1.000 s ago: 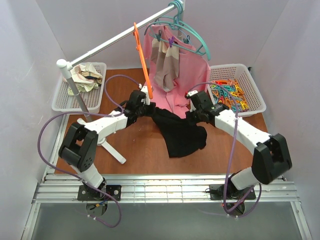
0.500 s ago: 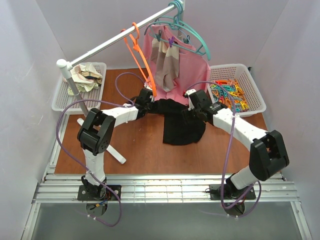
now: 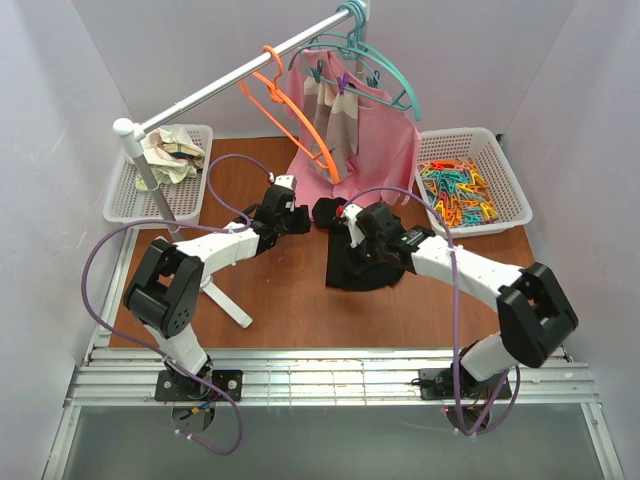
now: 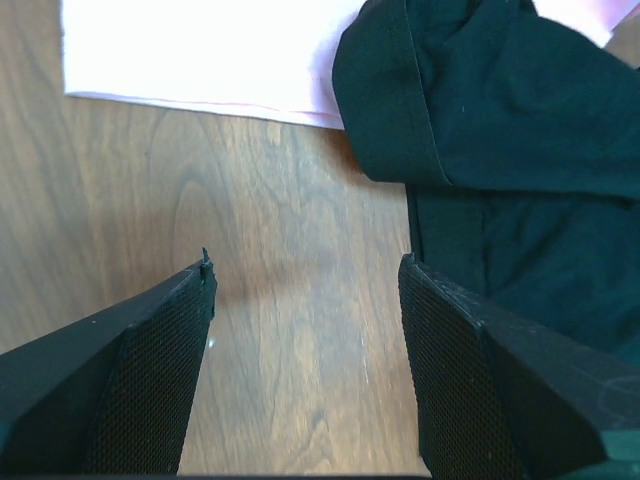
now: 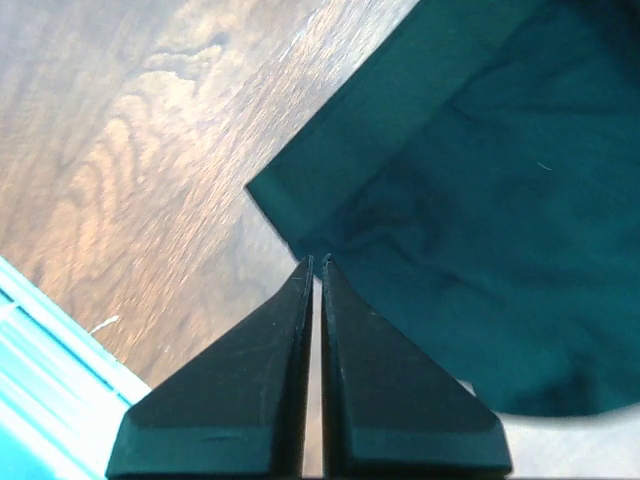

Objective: Clip the underwear to the hanger
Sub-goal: Flatten out the underwear at the center of the board.

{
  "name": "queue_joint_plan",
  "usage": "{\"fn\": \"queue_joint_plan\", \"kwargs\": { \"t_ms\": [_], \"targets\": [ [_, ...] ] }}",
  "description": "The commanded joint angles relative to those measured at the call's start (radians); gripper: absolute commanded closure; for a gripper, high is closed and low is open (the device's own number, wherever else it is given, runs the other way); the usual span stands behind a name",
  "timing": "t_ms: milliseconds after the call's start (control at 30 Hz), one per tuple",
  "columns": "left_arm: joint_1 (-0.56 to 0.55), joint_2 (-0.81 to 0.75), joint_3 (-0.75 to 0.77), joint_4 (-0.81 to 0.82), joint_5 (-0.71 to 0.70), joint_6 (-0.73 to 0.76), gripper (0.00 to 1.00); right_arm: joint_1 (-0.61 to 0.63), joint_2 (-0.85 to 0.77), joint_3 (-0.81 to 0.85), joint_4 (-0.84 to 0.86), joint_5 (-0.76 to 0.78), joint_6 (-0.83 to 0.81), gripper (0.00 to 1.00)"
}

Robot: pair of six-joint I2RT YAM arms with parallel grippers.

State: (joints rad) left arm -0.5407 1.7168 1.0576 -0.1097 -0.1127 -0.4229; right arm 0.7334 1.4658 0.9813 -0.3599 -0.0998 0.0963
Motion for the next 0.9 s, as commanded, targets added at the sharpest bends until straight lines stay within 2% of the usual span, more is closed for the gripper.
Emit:
{"fn": "queue_joint_plan", "kwargs": {
  "t_ms": [0,233,600,867],
  "targets": [
    [-0.005,-0.084,-0.057,0.008,-0.027,-0.046,0.34,-0.003,0.097,-0.007,0.098,-0.083,-0.018,0.99],
    [-0.005,-0.180,-0.123,0.007,-0.045,-0.040,0.34,-0.002,0.194,-0.019,0.145,-0.138,-0.046,0.99],
    [-0.005,-0.217,-0.130,0.005,-0.062,-0.043,0.34,0.017,0.146,-0.214,0.136,-0.187,-0.066,0.99],
    [-0.005,-0.232,-0.157,0.011,-0.067,-0.051,0.34,0.043,0.047,-0.254,0.075,-0.230,-0.044,0.99]
  ]
}}
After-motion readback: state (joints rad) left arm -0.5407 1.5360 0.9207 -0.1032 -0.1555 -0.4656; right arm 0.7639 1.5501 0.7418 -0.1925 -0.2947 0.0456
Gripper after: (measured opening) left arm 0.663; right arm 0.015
